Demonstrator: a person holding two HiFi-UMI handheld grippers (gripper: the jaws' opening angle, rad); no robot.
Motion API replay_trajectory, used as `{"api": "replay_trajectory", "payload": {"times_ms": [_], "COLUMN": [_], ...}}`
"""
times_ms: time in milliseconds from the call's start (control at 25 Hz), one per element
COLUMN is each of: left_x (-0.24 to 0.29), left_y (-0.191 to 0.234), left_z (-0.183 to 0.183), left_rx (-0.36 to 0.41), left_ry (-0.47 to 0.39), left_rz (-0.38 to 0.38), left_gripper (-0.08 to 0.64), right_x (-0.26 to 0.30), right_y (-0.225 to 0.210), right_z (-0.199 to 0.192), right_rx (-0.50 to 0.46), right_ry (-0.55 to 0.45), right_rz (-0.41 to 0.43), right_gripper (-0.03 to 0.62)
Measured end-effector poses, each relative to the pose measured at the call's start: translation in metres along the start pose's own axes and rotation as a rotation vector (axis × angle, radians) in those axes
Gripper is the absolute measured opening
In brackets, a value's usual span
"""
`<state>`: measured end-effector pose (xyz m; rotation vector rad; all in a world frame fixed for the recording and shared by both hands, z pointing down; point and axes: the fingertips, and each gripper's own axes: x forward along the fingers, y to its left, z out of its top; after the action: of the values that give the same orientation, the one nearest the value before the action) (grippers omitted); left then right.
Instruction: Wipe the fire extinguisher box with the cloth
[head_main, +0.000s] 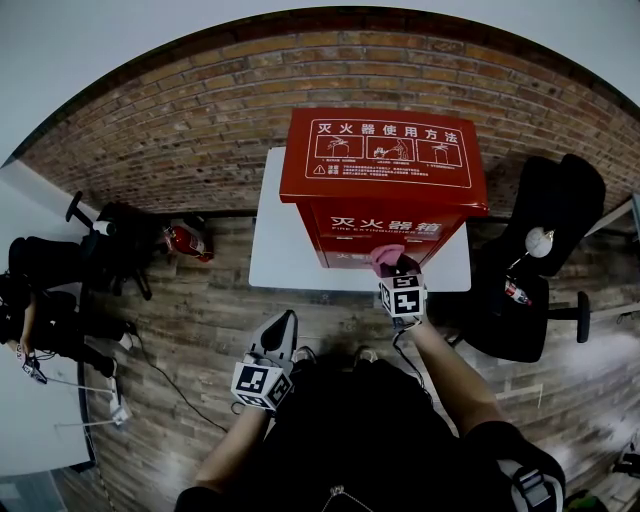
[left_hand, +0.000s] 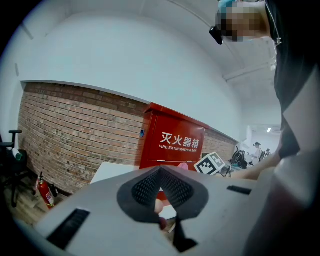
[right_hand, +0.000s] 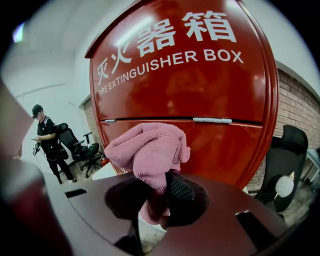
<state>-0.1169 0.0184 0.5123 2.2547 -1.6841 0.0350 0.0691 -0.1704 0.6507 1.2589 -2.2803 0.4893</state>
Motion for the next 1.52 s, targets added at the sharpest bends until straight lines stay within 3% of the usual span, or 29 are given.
{"api": "replay_trajectory", "payload": {"times_ms": [1520], "left_x": [-0.015], "left_y": [0.001], "left_z": [-0.013], "left_rx": [-0.007], "left_ry": [0.039], "left_rz": [0.051], "left_gripper": [0.023], "right_x": [0.050], "right_y": [-0.011], "right_z": [-0.077], "right_rx": [-0.011], "right_ry": [0.066], "right_rz": [0.012], "right_gripper": [0.086]}}
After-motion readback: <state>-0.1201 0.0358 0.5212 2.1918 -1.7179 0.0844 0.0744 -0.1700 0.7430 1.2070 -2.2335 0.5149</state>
